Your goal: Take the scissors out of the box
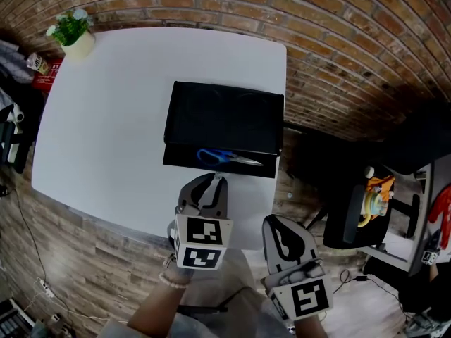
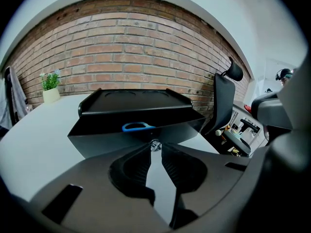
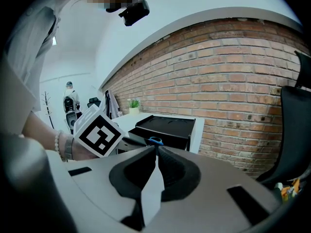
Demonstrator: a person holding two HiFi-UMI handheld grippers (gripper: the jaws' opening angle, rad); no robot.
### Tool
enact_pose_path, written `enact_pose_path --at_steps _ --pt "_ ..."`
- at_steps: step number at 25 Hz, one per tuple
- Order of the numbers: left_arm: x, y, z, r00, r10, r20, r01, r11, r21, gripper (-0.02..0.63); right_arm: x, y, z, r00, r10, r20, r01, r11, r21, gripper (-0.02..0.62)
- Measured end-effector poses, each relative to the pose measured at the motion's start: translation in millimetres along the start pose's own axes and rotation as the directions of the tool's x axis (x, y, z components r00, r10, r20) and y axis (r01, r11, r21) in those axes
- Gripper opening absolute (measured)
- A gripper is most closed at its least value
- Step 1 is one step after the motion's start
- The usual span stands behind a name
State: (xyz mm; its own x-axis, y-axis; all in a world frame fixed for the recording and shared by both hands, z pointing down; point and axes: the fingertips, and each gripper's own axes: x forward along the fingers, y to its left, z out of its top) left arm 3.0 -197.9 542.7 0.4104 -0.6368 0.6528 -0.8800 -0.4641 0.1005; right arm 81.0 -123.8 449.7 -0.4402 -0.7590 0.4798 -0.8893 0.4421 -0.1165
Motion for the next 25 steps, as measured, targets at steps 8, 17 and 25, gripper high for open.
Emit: enact_pose_path --at_steps 8,17,25 --pt "-15.2 -4.7 -13.4 1.000 0.014 0.005 -0.014 1.000 -0.006 0.083 -8.3 11.0 -5.7 0.999 0.032 0.000 -0.032 0.999 -0.018 0.048" --pt "-29.4 -18.0 -30.7 1.000 0.028 -0.002 -0.028 0.999 -0.017 0.083 -20.9 22.1 -9.5 0.997 0.071 0.007 -0.071 0.996 -0.050 0.048" --pt "-40.8 -23.7 -41.6 0.999 0.048 -0.005 -0.048 0.999 -0.023 0.083 -33.5 30.4 -9.4 0.995 0.093 0.019 -0.091 0.993 -0.080 0.048"
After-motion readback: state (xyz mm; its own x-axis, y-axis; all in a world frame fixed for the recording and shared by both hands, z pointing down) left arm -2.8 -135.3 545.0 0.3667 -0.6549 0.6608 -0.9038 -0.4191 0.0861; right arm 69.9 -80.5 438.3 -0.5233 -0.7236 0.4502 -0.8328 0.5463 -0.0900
